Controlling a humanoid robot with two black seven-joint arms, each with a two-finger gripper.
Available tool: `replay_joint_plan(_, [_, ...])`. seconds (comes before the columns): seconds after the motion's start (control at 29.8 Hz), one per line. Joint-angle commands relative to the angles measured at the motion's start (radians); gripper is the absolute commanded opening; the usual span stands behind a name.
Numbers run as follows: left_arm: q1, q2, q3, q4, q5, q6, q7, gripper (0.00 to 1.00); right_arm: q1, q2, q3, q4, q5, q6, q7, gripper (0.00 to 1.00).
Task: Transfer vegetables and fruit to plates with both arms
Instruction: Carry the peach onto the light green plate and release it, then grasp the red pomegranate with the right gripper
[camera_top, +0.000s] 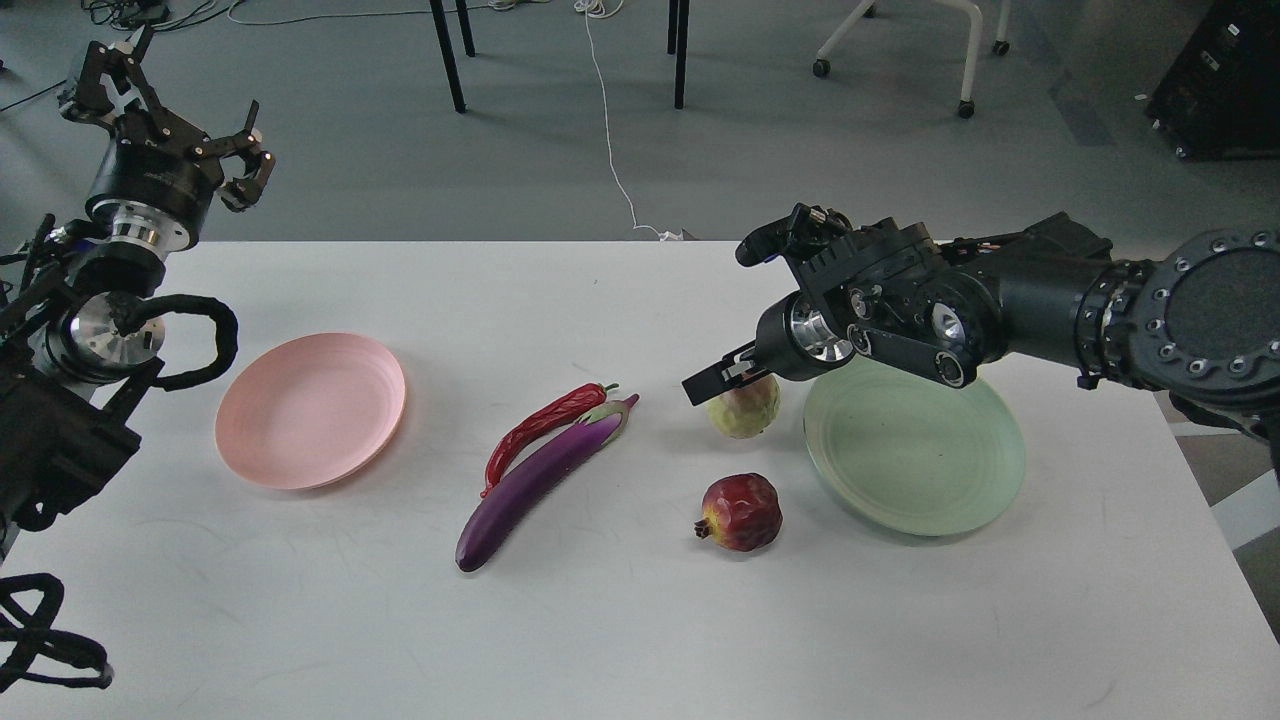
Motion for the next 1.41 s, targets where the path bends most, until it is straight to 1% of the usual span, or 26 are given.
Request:
replay_joint_plan(0.0, [-0.001,0.001,0.000,-0.002,0.000,0.000,0.000,0.98,0.043,-0.085,0.008,0.038,-0.007,0.003,0.000,0.38])
replay_joint_plan(0.07, [-0.001,0.001,0.000,0.000,0.000,0.000,0.000,0.98,0.057,-0.152,-0.007,0.088,-0.024,0.004,-0.003,0.39])
replay_joint_plan(0.2, [-0.001,0.004,0.001,-0.002,0.000,-0.002,0.000,0.98,0.050,-0.299,-0.046,0.162,-0.148,0.001,-0.003,0.40])
replay_joint_plan(0.27, [-0.001,0.004,0.001,-0.002,0.000,-0.002,0.000,0.98,0.039,-0.365,-0.043,0.187,-0.168,0.001,-0.003,0.43])
replay_joint_plan(0.34, [0.000,0.004,0.003,-0.002,0.000,-0.002,0.002,0.98,0.016,-0.405,-0.043,0.208,-0.177,-0.002,-0.003,0.46])
replay_joint_plan(0.44, [0.000,0.004,0.003,-0.002,0.000,-0.002,0.002,0.98,-0.018,-0.429,-0.043,0.208,-0.179,-0.010,-0.003,0.59])
replay_joint_plan(0.5, [0.000,0.003,0.003,-0.002,0.000,0.000,0.002,0.98,-0.030,-0.432,-0.039,0.207,-0.179,-0.017,-0.006,0.73])
replay_joint_plan(0.57, [-0.001,0.003,0.005,-0.002,0.000,0.003,0.002,0.98,-0.035,-0.432,-0.039,0.210,-0.177,-0.023,-0.006,0.80])
replay_joint_plan(0.64, [0.000,0.003,0.005,-0.002,0.000,0.003,0.002,0.98,-0.035,-0.427,-0.032,0.210,-0.176,-0.023,-0.007,0.93])
replay_joint_plan(0.67, [0.000,0.003,0.005,-0.002,0.000,0.005,0.002,0.98,-0.033,-0.426,-0.024,0.210,-0.176,-0.023,-0.009,0.95])
replay_joint_plan(0.84, [0.000,0.004,0.003,-0.002,0.002,0.003,0.002,0.98,0.000,-0.415,0.025,0.228,-0.168,-0.019,-0.009,0.97])
replay_joint_plan(0.97, [0.000,0.006,0.003,-0.002,0.000,0.001,0.002,0.98,0.059,-0.367,0.066,0.346,-0.159,-0.019,-0.010,0.97])
replay_joint_plan(1.04, [0.000,0.008,0.003,-0.002,0.000,0.001,0.002,0.98,0.077,-0.328,0.073,0.400,-0.157,-0.017,-0.009,0.97])
replay_joint_plan(1.14, [0.000,0.009,0.003,-0.002,0.002,0.003,0.002,0.98,0.080,-0.268,0.073,0.437,-0.144,-0.017,-0.004,0.96])
replay_joint_plan(1.27, [0.000,0.020,0.003,-0.002,0.000,0.003,0.002,0.98,0.080,-0.157,0.066,0.444,-0.024,-0.016,-0.003,0.96])
replay_joint_plan(1.37, [0.000,0.023,0.005,0.004,0.000,0.000,0.000,0.98,0.080,-0.094,0.048,0.435,-0.008,-0.016,-0.003,0.96])
